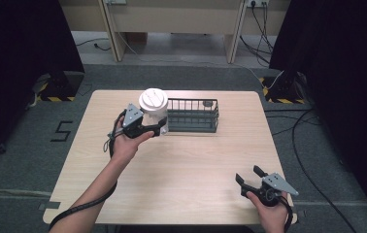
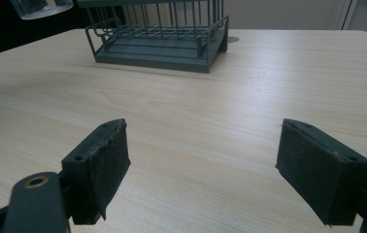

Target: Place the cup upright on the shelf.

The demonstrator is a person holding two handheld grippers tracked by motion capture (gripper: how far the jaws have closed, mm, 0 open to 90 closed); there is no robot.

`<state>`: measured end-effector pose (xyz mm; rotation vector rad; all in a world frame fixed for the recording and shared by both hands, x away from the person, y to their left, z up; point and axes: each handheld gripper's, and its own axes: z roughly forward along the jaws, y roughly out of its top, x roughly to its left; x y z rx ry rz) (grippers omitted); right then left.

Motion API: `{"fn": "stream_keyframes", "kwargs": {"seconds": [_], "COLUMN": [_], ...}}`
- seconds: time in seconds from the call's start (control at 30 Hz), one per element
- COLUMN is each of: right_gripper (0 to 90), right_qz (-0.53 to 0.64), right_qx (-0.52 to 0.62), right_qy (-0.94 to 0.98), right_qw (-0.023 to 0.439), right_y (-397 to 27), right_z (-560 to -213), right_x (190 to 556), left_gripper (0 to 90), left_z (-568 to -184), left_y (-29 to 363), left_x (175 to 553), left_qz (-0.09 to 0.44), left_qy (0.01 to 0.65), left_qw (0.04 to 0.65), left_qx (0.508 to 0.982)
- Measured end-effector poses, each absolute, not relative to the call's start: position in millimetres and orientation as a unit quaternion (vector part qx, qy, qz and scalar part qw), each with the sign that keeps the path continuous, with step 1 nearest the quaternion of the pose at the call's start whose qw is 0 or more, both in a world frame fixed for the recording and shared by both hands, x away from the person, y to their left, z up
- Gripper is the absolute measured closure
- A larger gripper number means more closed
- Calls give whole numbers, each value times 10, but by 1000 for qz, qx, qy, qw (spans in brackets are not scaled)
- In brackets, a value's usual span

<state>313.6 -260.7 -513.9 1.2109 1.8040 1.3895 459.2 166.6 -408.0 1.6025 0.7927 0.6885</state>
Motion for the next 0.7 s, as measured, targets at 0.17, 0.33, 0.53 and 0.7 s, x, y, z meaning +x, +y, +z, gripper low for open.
{"fn": "stream_keyframes", "kwargs": {"seconds": [0.17,0.33,0.53,0.7], "right_gripper": [198,198,198,199], "right_qz": [518,519,521,522], "right_qx": [453,453,452,454], "right_qy": [671,670,670,670], "right_qw": [277,276,274,271], "right_y": [-2609,-2610,-2617,-2626], "right_z": [-5138,-5138,-5139,-5140], "right_x": [3134,3134,3139,3146], "left_gripper": [174,174,174,174], "left_z": [-4055,-4059,-4055,-4040], "left_y": [1591,1526,1440,1379], "left_x": [4639,4684,4743,4778], "left_qz": [292,290,287,286], "left_qy": [336,333,333,331], "left_qw": [580,577,577,577], "left_qx": [683,687,688,690]}}
